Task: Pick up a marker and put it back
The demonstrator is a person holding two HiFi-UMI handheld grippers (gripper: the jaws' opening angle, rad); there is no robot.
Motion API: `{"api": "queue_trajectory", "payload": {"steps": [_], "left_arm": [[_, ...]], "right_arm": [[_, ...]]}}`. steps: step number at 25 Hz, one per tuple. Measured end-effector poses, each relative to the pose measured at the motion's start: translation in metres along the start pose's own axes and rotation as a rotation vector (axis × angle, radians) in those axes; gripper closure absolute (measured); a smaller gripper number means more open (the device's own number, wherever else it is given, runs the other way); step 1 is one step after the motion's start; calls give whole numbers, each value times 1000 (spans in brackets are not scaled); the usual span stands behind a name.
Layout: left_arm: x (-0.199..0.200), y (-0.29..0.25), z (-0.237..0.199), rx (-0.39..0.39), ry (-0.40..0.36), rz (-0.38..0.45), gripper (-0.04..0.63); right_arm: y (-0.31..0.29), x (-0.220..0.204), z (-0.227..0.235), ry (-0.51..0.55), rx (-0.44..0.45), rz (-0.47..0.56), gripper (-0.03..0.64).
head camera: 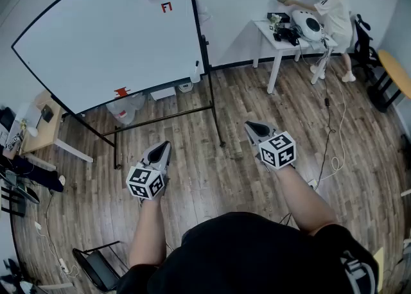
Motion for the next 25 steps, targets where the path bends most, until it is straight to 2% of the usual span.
{"api": "queue_trajectory", "payload": {"steps": [16,25], "left_arm": [[-13,7,34,18,-5,-16,581],[-18,2,21,40,17,-17,581]], "right_arm": [[31,-16,7,-32,18,15,620],[15,-19,9,-43,48,9,620]]}}
Point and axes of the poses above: the fingertips, and each gripper's own axes: y backward along the fingers, z to its right, x out of its top, the point moved 8 cm from there along y, backward along the fingers, and after that the axes turned 11 degrees about y, right-handed, at the moved point
